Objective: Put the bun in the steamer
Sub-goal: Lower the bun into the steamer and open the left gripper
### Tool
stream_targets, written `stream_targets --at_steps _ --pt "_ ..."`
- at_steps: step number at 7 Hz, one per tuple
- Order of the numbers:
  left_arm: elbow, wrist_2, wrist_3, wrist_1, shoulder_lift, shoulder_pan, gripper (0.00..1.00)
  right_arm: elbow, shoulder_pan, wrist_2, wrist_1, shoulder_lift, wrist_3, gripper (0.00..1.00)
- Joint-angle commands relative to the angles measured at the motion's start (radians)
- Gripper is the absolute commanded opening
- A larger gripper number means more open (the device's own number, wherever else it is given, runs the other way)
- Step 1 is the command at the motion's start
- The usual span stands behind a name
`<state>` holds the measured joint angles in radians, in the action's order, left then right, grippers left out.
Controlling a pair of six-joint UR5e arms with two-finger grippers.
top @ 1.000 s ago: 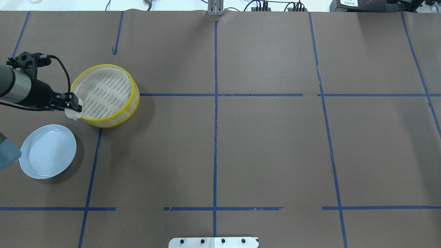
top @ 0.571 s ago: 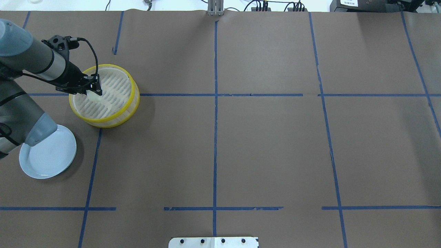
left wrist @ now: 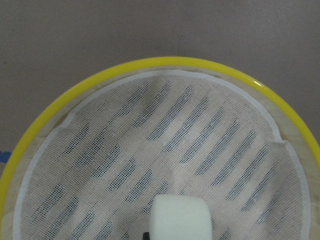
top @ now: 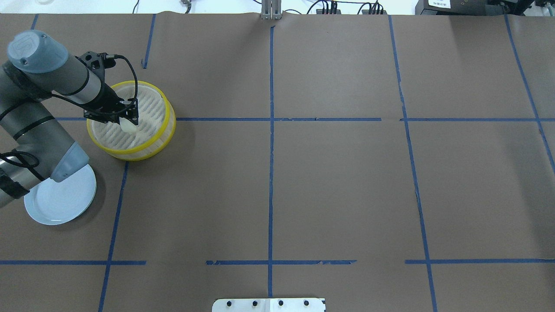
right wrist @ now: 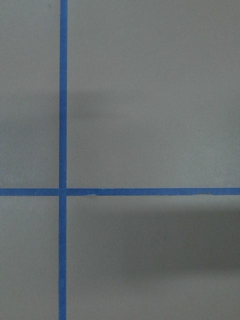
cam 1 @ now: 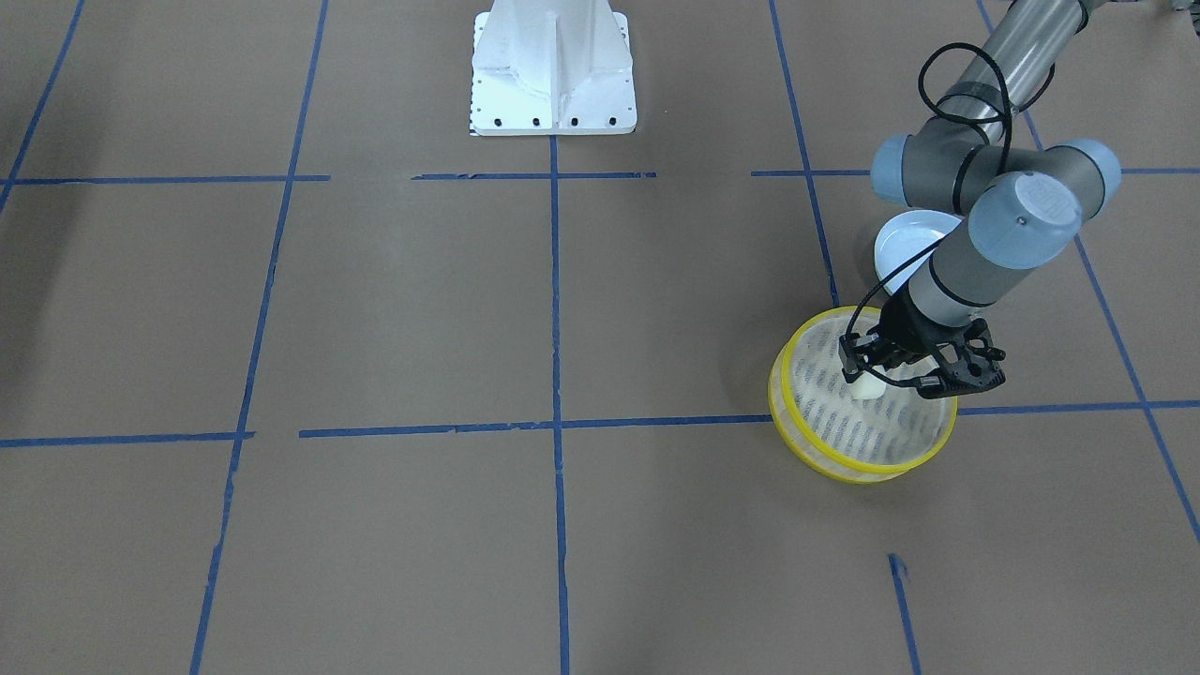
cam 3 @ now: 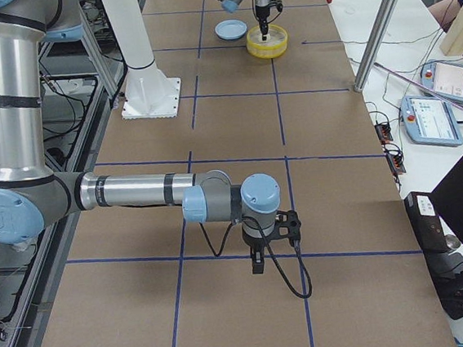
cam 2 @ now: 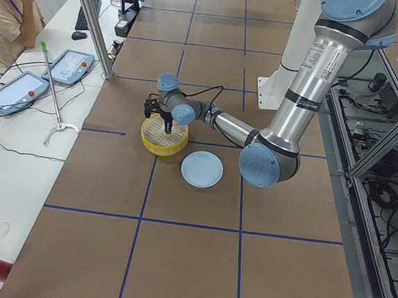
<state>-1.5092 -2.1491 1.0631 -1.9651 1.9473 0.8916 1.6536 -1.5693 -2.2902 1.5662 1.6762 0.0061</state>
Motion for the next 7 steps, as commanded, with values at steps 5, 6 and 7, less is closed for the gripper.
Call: stream_targets --at_steps 5,6,7 --pt "0.021 0.0 0.0 0.0 0.001 -0.01 0.54 0.0 0.0 0.0 0.0 0.0 0.0 1.0" --pt "0.015 0.002 -0.011 -0.003 -0.001 -0.01 0.77 0.0 0.0 0.0 0.0 0.0 0.0 1.0" --pt "0.011 0.0 -0.017 -0.001 -0.001 0.001 0.88 0.0 0.0 0.0 0.0 0.0 0.0 1.0"
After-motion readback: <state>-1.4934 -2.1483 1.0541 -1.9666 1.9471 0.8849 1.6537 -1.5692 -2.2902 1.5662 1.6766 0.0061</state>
